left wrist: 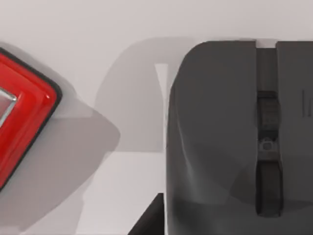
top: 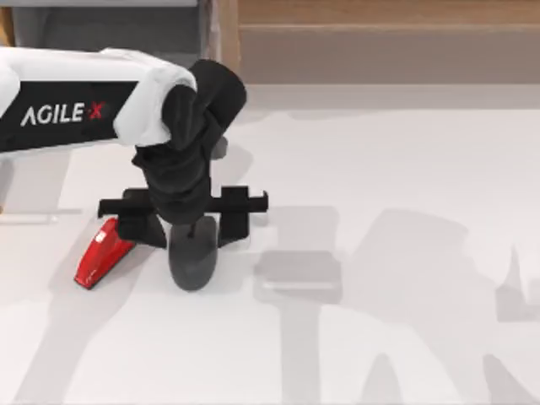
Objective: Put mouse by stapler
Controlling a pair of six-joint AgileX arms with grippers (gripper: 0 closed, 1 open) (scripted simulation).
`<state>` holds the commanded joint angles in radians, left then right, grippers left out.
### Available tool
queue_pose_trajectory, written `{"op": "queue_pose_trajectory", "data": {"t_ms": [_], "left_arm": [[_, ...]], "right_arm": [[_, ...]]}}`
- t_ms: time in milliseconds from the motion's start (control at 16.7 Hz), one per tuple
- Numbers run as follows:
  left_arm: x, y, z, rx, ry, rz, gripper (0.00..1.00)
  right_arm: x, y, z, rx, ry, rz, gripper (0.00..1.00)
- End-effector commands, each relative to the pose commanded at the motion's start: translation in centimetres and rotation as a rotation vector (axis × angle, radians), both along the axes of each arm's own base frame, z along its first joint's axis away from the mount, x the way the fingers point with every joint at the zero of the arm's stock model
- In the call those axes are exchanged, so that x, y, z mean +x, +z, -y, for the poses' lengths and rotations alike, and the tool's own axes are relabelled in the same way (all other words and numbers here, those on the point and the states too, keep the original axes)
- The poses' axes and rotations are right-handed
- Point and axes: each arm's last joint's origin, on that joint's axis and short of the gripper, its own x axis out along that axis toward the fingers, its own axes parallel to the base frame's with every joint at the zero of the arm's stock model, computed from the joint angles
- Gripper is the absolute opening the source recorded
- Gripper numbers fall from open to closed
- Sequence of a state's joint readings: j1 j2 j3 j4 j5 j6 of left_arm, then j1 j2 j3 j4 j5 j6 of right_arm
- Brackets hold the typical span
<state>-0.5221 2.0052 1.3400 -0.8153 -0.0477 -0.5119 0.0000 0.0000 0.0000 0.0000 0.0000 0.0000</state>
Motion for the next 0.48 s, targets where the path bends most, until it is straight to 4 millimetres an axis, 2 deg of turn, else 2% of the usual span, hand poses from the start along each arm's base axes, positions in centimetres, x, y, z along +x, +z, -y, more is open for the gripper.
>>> {"op": "queue_pose_trajectory", "data": {"t_ms": [120, 480], "left_arm": [[0.00, 0.00, 0.00, 0.000, 0.000, 0.000, 0.98], [0.00, 0.00, 0.00, 0.000, 0.000, 0.000, 1.00]], "right_arm": [[0.00, 0.00, 0.00, 0.000, 0.000, 0.000, 1.00], [0.00, 0.00, 0.00, 0.000, 0.000, 0.000, 1.00]]}}
